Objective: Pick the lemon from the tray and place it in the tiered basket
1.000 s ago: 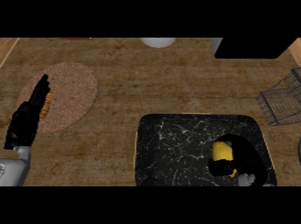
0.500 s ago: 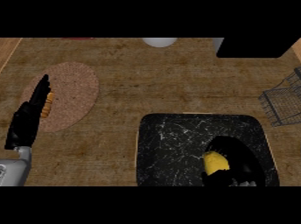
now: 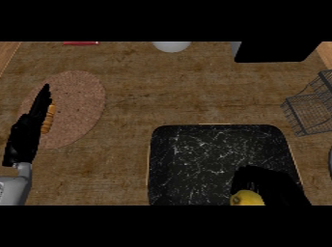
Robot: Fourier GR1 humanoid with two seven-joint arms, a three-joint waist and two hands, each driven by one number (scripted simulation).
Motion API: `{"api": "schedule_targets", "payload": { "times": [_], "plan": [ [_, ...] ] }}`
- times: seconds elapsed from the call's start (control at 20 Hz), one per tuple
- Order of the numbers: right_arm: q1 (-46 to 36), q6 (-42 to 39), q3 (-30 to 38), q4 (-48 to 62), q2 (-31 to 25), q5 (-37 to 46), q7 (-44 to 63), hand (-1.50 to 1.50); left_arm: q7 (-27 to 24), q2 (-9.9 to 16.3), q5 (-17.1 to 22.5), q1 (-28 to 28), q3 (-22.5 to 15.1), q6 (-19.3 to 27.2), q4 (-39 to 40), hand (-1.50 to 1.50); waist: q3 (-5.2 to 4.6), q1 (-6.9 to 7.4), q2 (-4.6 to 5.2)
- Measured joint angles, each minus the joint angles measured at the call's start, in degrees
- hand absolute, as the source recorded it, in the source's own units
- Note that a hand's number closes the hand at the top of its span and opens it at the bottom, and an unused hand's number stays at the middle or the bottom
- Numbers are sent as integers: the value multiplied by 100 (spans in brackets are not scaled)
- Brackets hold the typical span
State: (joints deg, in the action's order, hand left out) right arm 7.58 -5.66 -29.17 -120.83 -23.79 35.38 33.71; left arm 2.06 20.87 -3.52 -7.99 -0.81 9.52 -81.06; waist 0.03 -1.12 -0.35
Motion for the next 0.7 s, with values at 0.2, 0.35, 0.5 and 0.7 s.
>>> {"api": "schedule_targets", "payload": {
  "times": [0.2,0.35,0.5,0.7],
  "plan": [
    [90,381,633,-839,-118,-28,-227,150,29,4,-20,128,-11,-13,-172,0,1,5,-6],
    [26,486,1216,-1240,-196,-173,-272,150,15,-57,-49,172,-26,12,-217,0,-2,13,2],
    [-274,403,1954,-1311,-367,-326,-249,150,87,-101,-79,163,-52,18,-282,0,-3,24,10],
    [-702,12,2973,-1318,-775,-559,-157,150,14,-91,-87,181,9,-43,-266,0,-6,47,16]
  ]
}}
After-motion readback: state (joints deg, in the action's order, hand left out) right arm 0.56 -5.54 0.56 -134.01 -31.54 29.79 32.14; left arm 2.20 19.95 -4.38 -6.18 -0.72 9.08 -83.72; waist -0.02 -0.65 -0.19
